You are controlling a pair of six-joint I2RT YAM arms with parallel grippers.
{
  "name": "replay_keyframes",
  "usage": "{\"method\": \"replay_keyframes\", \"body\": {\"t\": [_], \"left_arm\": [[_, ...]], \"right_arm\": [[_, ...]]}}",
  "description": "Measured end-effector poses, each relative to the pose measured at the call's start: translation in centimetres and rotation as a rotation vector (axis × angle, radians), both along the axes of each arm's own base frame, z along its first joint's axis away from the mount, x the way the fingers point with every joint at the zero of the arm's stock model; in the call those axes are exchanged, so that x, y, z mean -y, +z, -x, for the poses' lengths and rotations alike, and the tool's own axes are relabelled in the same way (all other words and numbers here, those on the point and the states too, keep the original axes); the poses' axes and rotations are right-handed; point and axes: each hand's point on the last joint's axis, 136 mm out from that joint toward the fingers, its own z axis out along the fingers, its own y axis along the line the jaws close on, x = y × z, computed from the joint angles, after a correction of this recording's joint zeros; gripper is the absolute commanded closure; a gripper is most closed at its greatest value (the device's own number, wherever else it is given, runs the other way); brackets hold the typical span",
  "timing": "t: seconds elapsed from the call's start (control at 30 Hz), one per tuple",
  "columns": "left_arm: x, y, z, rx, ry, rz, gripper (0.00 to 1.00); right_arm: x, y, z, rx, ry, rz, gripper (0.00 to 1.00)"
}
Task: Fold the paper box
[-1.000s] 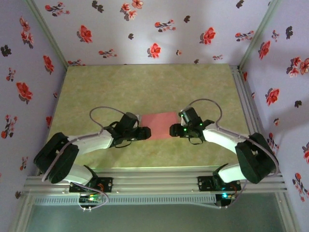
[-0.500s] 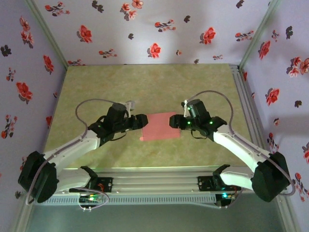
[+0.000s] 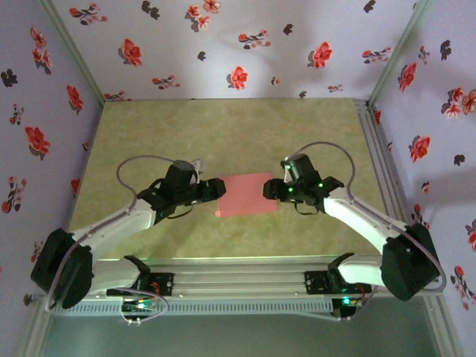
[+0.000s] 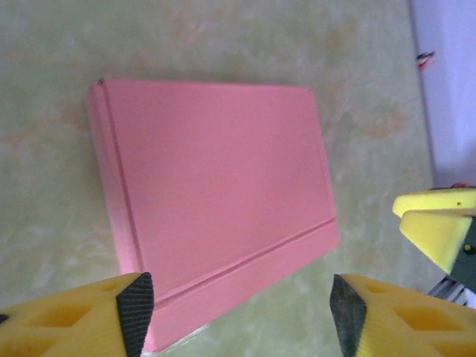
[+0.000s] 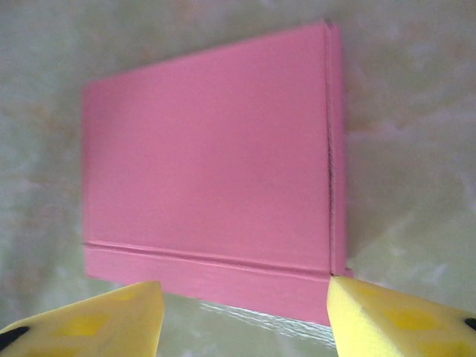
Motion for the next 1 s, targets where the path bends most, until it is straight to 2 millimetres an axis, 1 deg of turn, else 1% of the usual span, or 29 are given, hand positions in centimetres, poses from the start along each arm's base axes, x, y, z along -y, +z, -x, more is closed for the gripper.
{"method": "replay_keyframes", "body": {"t": [0.07,0.13,0.27,0.3,0.33,0.4,0.43,0.53,0.8,1.0], "left_arm": [[-0.2,-1.7,0.3,-0.034,0.003,-0.020,0.23],[-0.2,-3.3,0.3,-0.062,0.003,-0.040,0.22],[0.4,-5.7,0.0,-0.103,0.001,-0.051,0.11],[0.6,-6.0,-0.2,-0.109,0.001,-0.047,0.04],[0.8,-6.3,-0.3,-0.114,0.001,-0.043,0.00],[1.2,-6.8,-0.4,-0.125,0.000,-0.034,0.00],[1.3,-7.0,-0.5,-0.128,-0.003,-0.031,0.00],[1.6,-7.3,-0.4,-0.135,-0.009,-0.025,0.00],[2.2,-6.8,-0.4,-0.136,-0.021,0.001,0.00],[2.6,-6.5,-0.1,-0.152,-0.032,0.022,0.00]], "right_arm": [[0.3,-1.9,0.3,-0.040,-0.001,0.024,0.30],[0.3,-3.0,0.3,-0.063,-0.001,0.035,0.27],[0.1,-4.0,-0.6,-0.065,-0.003,0.034,0.18],[0.1,-4.2,-0.8,-0.065,-0.002,0.032,0.15],[0.0,-4.4,-0.9,-0.067,-0.002,0.028,0.10],[-0.2,-4.6,-1.1,-0.070,0.004,0.019,0.03],[-0.3,-4.7,-1.1,-0.073,0.004,0.015,0.01],[-0.5,-4.8,-1.2,-0.077,0.008,0.003,0.01],[-1.6,-4.1,-1.4,-0.070,0.032,-0.060,0.01],[-1.9,-4.5,-1.3,-0.092,0.037,-0.078,0.01]]}}
